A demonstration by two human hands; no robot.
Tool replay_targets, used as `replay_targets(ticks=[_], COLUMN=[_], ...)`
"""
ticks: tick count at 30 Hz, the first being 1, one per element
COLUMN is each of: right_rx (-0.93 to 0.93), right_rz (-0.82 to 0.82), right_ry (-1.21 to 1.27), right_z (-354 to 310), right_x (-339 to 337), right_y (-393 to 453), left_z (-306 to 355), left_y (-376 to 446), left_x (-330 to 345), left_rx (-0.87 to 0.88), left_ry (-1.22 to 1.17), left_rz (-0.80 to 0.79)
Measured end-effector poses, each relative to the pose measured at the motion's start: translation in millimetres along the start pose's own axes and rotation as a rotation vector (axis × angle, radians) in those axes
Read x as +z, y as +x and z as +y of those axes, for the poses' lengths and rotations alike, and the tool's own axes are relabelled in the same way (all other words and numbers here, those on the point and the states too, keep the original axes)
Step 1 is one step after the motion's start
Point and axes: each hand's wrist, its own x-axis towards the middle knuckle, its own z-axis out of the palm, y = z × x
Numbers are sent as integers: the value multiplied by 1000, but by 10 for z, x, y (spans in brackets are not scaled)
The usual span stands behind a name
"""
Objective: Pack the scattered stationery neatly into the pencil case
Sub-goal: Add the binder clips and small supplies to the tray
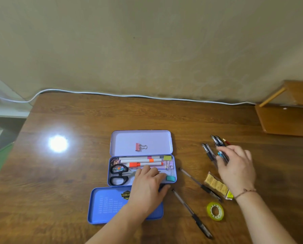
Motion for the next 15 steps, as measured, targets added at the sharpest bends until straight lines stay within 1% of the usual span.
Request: replay_targets(ticks=[2, 5, 8, 12, 15], right_rx=[-9, -134, -236, -272, -229], right_rz=[-99, -224, -305, -299, -203], right_ry=[-137, -252, -316, -300, -180], right_z=[190, 320, 341, 385, 454], right_x=[-30, -42, -50, -16, -9], right_y=[81, 166, 214, 248, 223], left_z=[-18, -22, -12, 5, 7], left_y=[9, 15, 9, 2, -14], left_x=[0, 8, -4, -37, -68], left_rx=[-13, -15, -9, -3, 22], left_ry=[-40, -48, -43, -48, -94], left_rz=[3, -9, -17, -19, -10])
